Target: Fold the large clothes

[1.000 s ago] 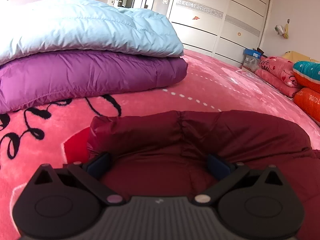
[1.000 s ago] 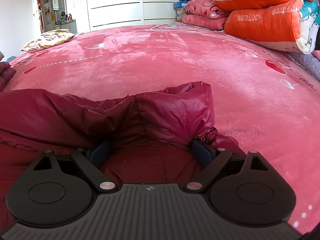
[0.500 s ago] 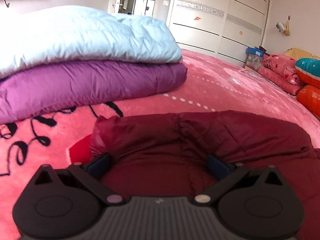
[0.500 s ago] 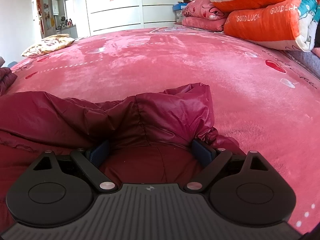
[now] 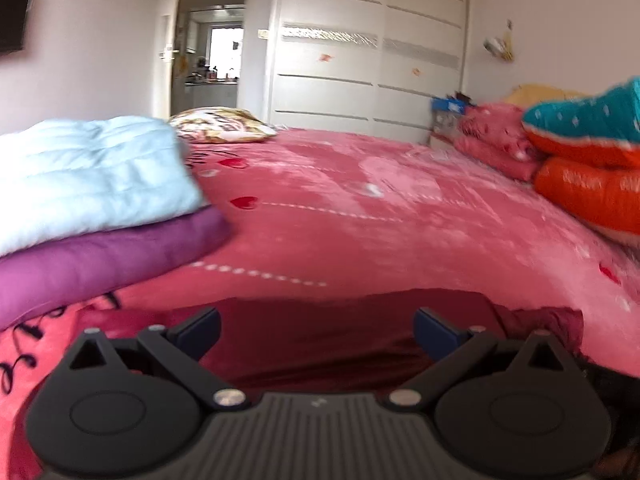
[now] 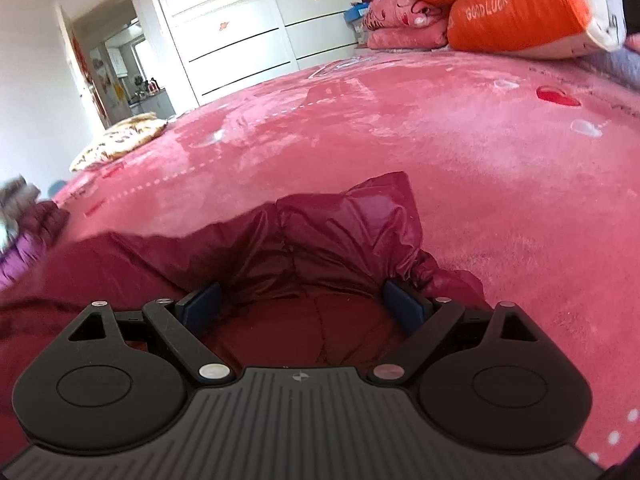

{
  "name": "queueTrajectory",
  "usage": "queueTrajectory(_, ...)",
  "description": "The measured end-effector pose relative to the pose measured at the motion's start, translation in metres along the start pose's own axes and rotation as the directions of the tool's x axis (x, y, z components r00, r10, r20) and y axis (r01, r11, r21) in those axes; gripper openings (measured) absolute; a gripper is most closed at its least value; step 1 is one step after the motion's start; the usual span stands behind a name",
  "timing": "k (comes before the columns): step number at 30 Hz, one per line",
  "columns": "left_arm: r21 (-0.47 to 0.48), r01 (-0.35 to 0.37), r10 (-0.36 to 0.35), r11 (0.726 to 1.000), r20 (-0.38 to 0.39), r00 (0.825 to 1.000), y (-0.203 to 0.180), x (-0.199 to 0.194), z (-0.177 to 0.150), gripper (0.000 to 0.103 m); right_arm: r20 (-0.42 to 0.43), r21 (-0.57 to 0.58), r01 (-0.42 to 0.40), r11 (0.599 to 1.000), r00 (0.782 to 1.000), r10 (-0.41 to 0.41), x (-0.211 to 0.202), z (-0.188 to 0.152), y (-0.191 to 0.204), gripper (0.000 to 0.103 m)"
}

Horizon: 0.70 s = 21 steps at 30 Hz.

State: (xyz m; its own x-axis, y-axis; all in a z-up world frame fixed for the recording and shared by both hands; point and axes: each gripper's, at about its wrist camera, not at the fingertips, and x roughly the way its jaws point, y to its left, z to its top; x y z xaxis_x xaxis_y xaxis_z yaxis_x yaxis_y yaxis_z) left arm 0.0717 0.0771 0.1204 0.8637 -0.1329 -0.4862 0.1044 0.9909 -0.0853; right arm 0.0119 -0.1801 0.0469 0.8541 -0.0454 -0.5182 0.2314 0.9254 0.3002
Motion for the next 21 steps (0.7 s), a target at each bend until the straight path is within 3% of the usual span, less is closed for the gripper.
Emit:
queueTrajectory(6,0.081,-0.05,0.056,0.995,-0.07,0.996,-0.024,0.028,0.002,0.102,-0.008,-0.037,0.062,0.997,0.998,-0.062,-0.007,0.028,0.01,0.103)
queueTrajectory(10,0.105,-0.086,0.099,0.991,-0.125,0.987,-0.028,0.05,-0.004,0.102,-0.044,-0.147,0.098,0.984,0.993,-0.106,0.01,0.034,0.017,0.103)
queueTrajectory(17,0.068,-0.087,0.097,0.994,-0.169,0.981,-0.024,0.075,-0.018,0.103,-0.073,-0.133,0.091,0.987,0.992,-0.101,0.033,0.03,0.009,0.103)
queueTrajectory(21,0.047,-0.084,0.091,0.995,-0.155,0.984,-0.023,0.081,-0.029,0.103,-0.091,-0.113,0.085,0.99,0.991,-0.095,0.041,0.026,0.006,0.103)
